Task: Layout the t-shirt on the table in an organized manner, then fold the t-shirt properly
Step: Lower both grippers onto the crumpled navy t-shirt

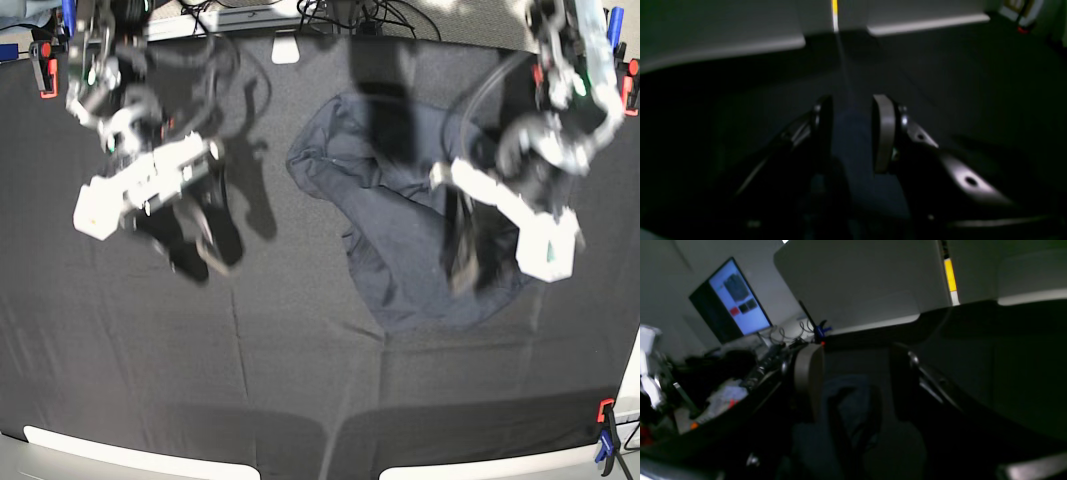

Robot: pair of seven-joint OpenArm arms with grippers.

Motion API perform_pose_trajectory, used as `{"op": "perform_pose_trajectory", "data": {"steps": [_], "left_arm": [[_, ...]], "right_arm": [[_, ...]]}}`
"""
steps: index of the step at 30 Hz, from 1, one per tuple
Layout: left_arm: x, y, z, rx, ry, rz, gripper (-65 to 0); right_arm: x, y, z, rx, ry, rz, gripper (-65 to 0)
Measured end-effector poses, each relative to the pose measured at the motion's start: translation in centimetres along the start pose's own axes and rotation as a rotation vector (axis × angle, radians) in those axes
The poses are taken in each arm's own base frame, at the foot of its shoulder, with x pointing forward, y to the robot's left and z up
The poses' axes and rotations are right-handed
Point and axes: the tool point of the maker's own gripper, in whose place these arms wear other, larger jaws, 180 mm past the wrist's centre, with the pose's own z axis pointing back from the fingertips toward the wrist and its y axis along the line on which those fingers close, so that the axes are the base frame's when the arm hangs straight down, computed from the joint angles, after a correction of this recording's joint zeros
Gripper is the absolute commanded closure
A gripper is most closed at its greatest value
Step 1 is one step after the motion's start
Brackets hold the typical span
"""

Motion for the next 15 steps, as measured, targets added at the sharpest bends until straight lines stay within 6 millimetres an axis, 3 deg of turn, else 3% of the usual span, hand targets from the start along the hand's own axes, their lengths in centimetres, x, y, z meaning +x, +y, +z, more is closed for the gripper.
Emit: {"op": "perform_pose_trajectory", "data": {"steps": [7,15], "left_arm": [[4.6,0.7,-1.8,-0.004,-0.12,-0.05,-18.1],[5.8,2.1,-2.8,0.058,-0.105,-0.168,-18.1]], "right_arm": [[2.7,-0.4,-3.1,0.048,-0.019,0.093,-30.9],[4.4,-1.1,-6.5,0.077,0.084,0.228,-30.8]]}}
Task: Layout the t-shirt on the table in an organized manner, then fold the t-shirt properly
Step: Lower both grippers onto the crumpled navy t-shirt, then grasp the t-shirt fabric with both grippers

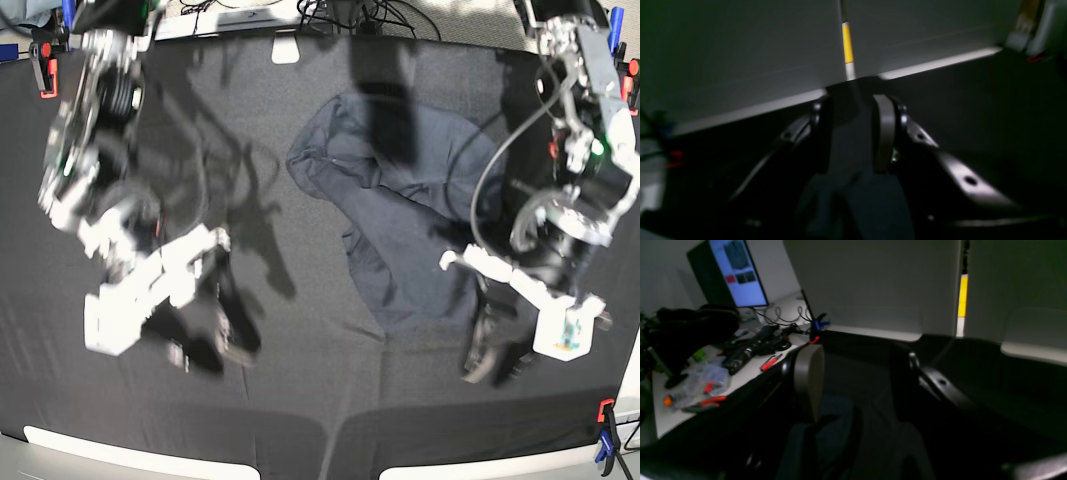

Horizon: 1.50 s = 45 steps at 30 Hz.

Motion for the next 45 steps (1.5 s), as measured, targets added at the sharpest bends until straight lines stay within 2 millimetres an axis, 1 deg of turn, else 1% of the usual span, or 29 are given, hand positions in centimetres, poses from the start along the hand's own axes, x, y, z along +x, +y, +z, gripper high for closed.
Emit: {"op": "perform_pose_trajectory", "data": {"steps": [2,4,6,8,11,14,16,17,19,23,26,35,39,45], "left_arm": [[-0.8,0.5,-0.1,0.023,0.028,-0.03,-18.1],[-2.7,0.6,-0.3,0.023,0.098,-0.014,-18.1],[-5.2,0.7,-0.4,0.021,0.184,0.007,-18.1],[-7.3,0.9,-0.5,0.023,0.24,0.028,-18.1],[-10.4,1.1,-0.5,0.024,0.316,0.062,-18.1],[-13.5,1.1,-0.4,0.024,0.393,0.097,-18.1],[-15.4,1.1,-0.1,0.026,0.441,0.115,-18.1],[-16.2,1.1,0.1,0.026,0.461,0.124,-18.1],[-17.5,1.0,0.3,0.026,0.494,0.137,-18.1],[-18.1,1.0,0.4,0.026,0.509,0.146,-18.1],[-17.9,1.0,0.3,0.027,0.498,0.146,-18.1],[-17.9,1.1,0.3,0.027,0.498,0.145,-18.1],[-17.0,1.2,-0.2,0.031,0.441,0.144,-18.1],[-17.3,2.2,0.3,0.035,0.467,0.108,-18.1]], "right_arm": [[0.3,-0.9,-0.7,-0.024,0.032,0.069,-30.8],[-0.4,-2.1,-1.5,-0.053,0.058,0.07,-30.8],[-2.1,-3.4,-2.4,-0.075,0.101,0.01,-30.8],[-4.0,-4.1,-3.5,-0.069,0.134,-0.085,-30.8],[-7.7,-4.7,-6.0,-0.045,0.262,-0.183,-30.8],[-11.9,-4.2,-8.1,0.003,0.42,-0.267,-30.8],[-14.7,-3.2,-9.0,0.045,0.529,-0.308,-30.8],[-15.9,-2.7,-9.4,0.064,0.575,-0.327,-30.8],[-17.7,-1.6,-10.0,0.097,0.631,-0.367,-30.8],[-19.8,-0.3,-10.1,0.132,0.699,-0.408,-30.8],[-20.7,0.2,-9.8,0.135,0.721,-0.419,-30.8],[-20.6,0.2,-9.9,0.135,0.716,-0.42,-30.8],[-20.6,0.2,-9.9,0.135,0.716,-0.421,-30.8],[-20.6,0.2,-10.0,0.137,0.715,-0.421,-30.8]]}}
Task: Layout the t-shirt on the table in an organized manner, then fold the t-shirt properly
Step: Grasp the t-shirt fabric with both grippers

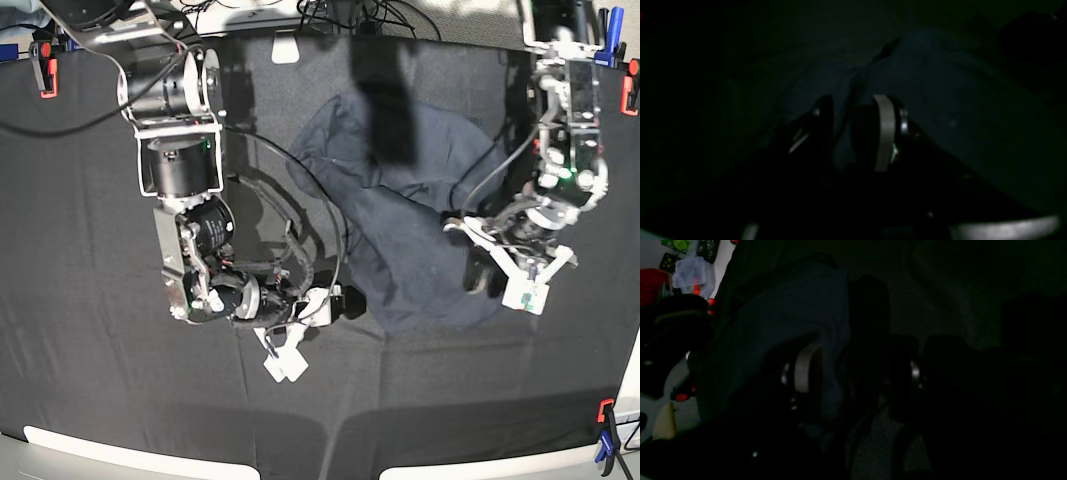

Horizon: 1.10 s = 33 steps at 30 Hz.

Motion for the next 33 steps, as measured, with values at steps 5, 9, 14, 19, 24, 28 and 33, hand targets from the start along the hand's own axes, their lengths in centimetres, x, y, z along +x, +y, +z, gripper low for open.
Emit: {"op": "perform_pose_trajectory", "data": {"steps": [5,9,14,19,24,28,33], "left_arm": [[-0.5,0.1,0.0,0.001,0.03,-0.002,-18.1],[-0.6,0.1,0.0,0.001,0.03,-0.002,-18.1],[-0.6,0.1,0.0,0.001,0.03,-0.002,-18.1],[-0.5,0.1,0.0,0.001,0.03,-0.002,-18.1],[-0.5,0.1,0.0,0.001,0.03,-0.002,-18.1],[-0.3,0.1,0.0,0.001,0.017,-0.002,-18.1],[0.4,0.1,0.0,0.001,-0.023,-0.002,-18.1]], "right_arm": [[-0.1,0.0,0.0,0.0,0.004,0.0,-30.8],[-1.2,0.0,0.0,0.0,0.068,0.0,-30.8],[-2.8,0.0,0.3,0.0,0.163,0.002,-30.9],[-3.7,0.0,0.4,0.001,0.216,0.002,-30.9],[-4.5,0.0,0.7,-0.002,0.263,0.004,-30.8],[-4.5,-0.2,0.8,-0.006,0.264,0.004,-30.9],[-4.4,-0.2,0.8,-0.007,0.264,0.005,-30.9]]}}
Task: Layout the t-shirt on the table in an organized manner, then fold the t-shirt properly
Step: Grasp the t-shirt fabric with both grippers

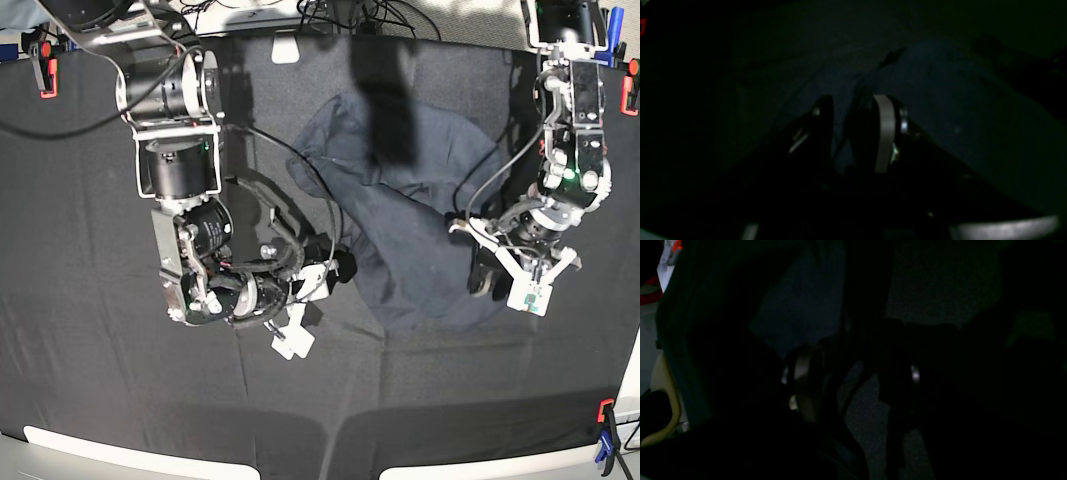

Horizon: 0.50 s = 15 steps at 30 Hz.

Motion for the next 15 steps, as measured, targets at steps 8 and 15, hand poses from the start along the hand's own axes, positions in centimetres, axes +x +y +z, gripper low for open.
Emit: {"op": "perform_pose_trajectory", "data": {"steps": [8,15], "left_arm": [[0.0,0.8,0.2,0.009,0.006,-0.022,-18.1],[0.0,0.9,0.3,0.008,0.007,-0.023,-18.1]], "right_arm": [[-1.1,-0.7,-0.7,-0.084,0.09,0.052,-30.9],[-0.2,1.3,-2.0,-0.038,0.068,0.059,-30.9]]}}
